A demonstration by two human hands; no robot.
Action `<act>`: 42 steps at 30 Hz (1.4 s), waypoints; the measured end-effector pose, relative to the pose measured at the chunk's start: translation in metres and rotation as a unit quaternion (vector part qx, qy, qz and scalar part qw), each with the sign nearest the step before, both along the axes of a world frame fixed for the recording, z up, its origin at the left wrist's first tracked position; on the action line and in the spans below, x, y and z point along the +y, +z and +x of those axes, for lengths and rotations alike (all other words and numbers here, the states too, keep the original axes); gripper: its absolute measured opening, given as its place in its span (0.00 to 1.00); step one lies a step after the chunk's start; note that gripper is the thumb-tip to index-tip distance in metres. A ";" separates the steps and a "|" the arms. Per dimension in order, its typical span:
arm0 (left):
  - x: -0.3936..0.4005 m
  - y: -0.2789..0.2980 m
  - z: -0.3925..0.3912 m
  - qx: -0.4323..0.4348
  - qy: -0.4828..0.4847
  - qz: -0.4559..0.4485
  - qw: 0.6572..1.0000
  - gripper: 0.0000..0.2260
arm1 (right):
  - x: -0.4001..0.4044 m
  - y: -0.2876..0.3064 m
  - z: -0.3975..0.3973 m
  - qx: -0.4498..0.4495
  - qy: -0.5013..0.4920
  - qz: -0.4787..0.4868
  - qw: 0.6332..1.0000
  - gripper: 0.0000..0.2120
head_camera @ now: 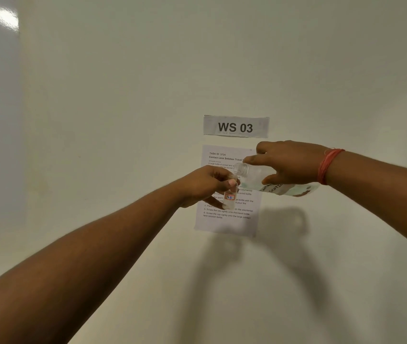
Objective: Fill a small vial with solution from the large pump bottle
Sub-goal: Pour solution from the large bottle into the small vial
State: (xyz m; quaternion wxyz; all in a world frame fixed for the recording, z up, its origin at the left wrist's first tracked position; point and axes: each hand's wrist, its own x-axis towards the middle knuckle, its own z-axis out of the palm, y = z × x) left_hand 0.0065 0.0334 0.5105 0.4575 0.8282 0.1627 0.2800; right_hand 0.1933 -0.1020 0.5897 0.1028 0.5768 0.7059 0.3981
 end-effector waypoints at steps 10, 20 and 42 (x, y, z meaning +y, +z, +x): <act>-0.004 0.000 -0.001 0.010 0.001 -0.001 1.000 0.11 | -0.002 0.004 -0.005 -0.029 -0.003 -0.008 1.000 0.33; 0.000 -0.001 -0.002 0.011 0.003 0.005 1.000 0.10 | 0.000 0.007 -0.007 -0.041 -0.005 -0.015 0.999 0.32; -0.001 -0.004 -0.001 0.012 0.013 0.012 1.000 0.10 | 0.003 0.009 -0.010 -0.073 -0.015 -0.026 0.997 0.33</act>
